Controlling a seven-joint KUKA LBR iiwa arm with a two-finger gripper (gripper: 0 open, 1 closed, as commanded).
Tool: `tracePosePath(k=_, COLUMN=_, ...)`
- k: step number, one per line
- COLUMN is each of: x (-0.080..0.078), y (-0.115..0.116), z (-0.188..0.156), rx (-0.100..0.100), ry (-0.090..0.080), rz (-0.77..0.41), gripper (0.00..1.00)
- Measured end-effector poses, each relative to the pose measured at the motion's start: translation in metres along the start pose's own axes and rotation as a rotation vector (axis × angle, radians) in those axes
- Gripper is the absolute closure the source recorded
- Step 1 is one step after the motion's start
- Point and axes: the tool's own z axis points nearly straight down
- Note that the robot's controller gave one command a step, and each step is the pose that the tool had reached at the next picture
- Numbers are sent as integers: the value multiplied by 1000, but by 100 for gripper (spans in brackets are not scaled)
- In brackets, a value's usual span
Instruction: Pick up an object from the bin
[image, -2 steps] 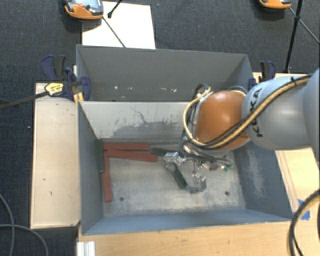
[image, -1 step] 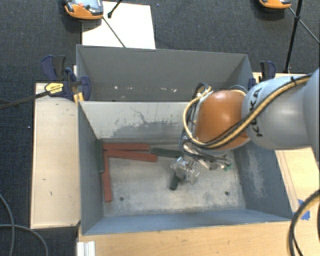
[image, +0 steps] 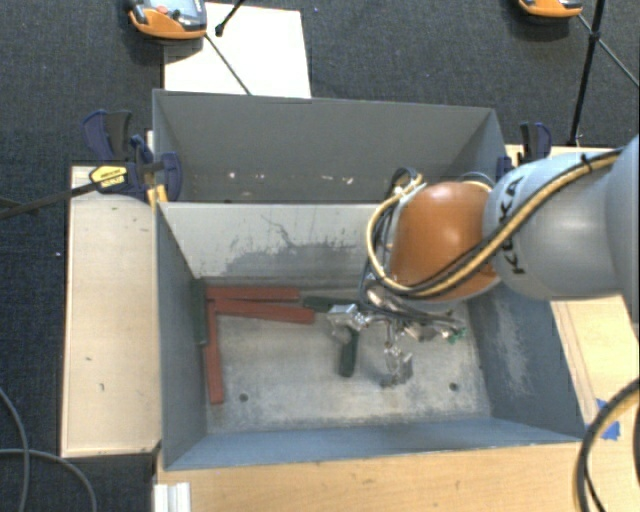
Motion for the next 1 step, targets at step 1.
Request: tracePosePath(k=1, x=-1, y=-1, z=-2, rx=2, ry=-3, rz=2, gripper=100)
